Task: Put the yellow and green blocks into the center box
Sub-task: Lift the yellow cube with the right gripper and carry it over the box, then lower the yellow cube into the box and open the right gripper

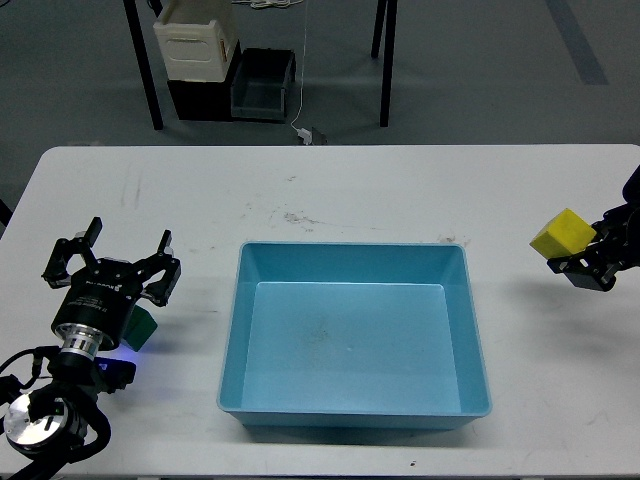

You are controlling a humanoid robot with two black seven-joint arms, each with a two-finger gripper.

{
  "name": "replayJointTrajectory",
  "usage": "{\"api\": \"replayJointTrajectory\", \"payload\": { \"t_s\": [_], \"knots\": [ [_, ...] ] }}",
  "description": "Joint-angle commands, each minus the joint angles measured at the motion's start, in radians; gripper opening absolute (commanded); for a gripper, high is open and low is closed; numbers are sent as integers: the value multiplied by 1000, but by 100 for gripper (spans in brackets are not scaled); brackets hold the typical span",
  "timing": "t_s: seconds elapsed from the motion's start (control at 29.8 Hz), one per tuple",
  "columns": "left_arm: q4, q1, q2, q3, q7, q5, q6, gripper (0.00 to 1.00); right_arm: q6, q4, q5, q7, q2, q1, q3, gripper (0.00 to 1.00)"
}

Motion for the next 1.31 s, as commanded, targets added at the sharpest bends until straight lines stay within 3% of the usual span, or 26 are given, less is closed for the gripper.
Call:
{"api": "replayJointTrajectory", "payload": {
  "t_s": [0.0,0.3,0.54,0.97,1.28],
  "knots": [
    [0,0,0,0,0,0,0,100,-2,4,22,0,9,67,13,6],
    [7,-3,0,-2,0,0,2,100,10,34,182,0,175,355,-30,6],
    [7,-3,0,-3,0,0,0,100,10,87,254,0,362,512,-205,7],
    [7,0,0,-38,0,0,2,100,10,74,147,0,562,490,-493,8],
    [14,0,0,-40,0,0,0,100,10,-41,142,0,626,381,-501,10]
  ]
}}
